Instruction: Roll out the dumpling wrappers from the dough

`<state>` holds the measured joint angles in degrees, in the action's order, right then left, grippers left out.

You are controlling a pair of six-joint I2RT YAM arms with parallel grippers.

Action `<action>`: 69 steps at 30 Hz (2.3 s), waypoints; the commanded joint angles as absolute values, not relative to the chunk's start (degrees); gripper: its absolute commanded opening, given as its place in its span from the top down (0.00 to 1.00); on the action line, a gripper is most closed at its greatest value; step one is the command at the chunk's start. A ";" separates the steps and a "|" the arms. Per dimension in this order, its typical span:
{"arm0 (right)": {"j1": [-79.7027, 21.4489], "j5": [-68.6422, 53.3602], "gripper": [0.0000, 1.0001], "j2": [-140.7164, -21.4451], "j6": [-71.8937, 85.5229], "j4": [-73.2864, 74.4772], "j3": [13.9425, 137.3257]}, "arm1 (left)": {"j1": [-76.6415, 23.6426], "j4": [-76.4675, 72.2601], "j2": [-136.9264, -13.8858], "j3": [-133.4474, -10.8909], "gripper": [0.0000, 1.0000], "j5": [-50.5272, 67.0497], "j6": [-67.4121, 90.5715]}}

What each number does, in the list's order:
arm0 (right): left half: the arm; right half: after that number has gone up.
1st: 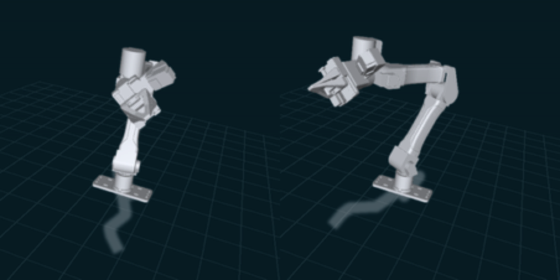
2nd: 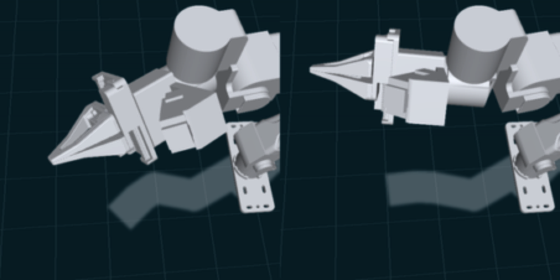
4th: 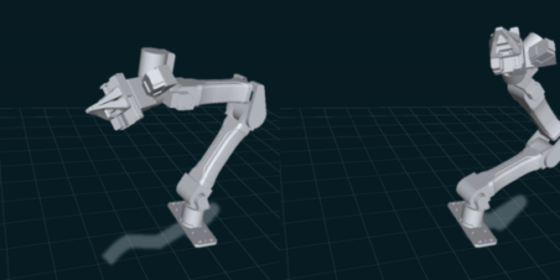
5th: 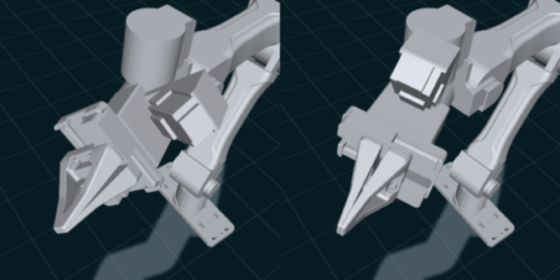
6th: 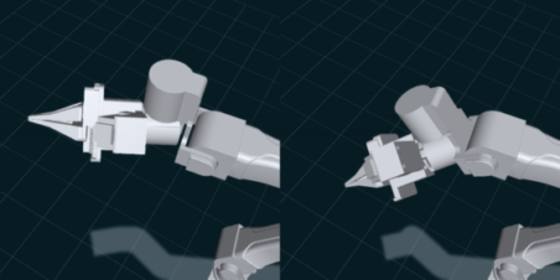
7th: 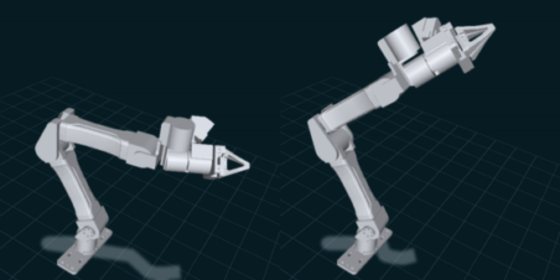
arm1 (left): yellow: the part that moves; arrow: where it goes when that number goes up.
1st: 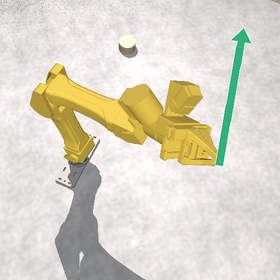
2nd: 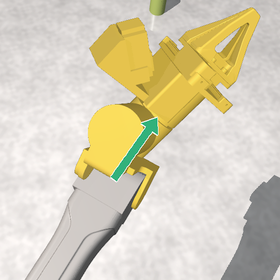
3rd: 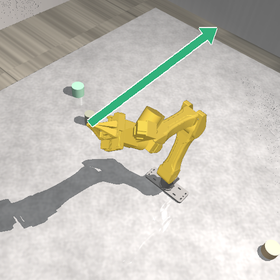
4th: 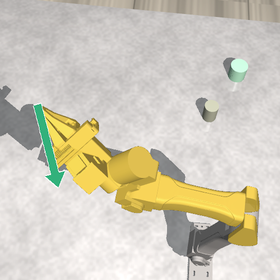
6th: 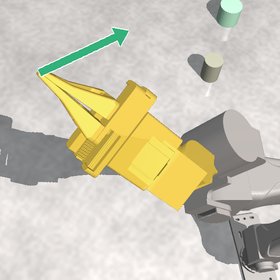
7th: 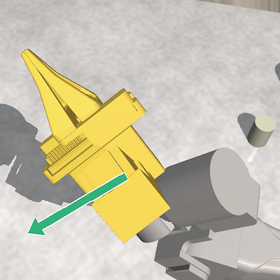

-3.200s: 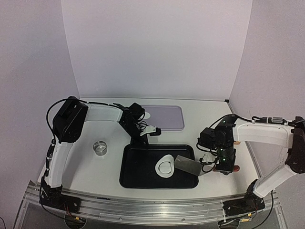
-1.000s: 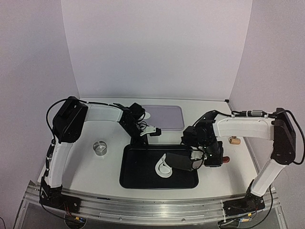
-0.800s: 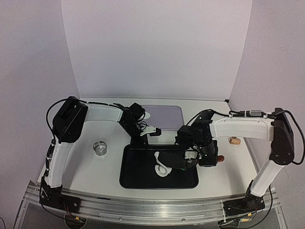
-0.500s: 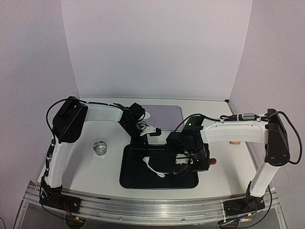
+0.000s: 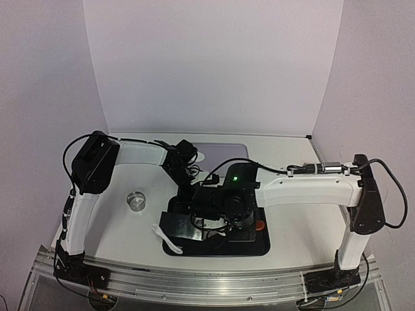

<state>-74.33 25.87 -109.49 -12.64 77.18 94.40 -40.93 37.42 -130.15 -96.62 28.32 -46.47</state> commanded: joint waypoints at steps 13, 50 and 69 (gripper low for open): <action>-73.34 33.72 1.00 -109.09 -4.79 85.61 91.76 | -41.14 36.27 -128.30 -96.83 1.00 25.12 -48.18; -80.95 16.15 1.00 -101.31 18.42 92.14 87.17 | -41.14 44.13 -120.29 -102.79 0.40 32.42 -42.37; -71.89 15.60 1.00 -100.30 17.59 92.04 89.09 | -34.39 52.43 -105.32 -84.48 0.45 30.23 -45.20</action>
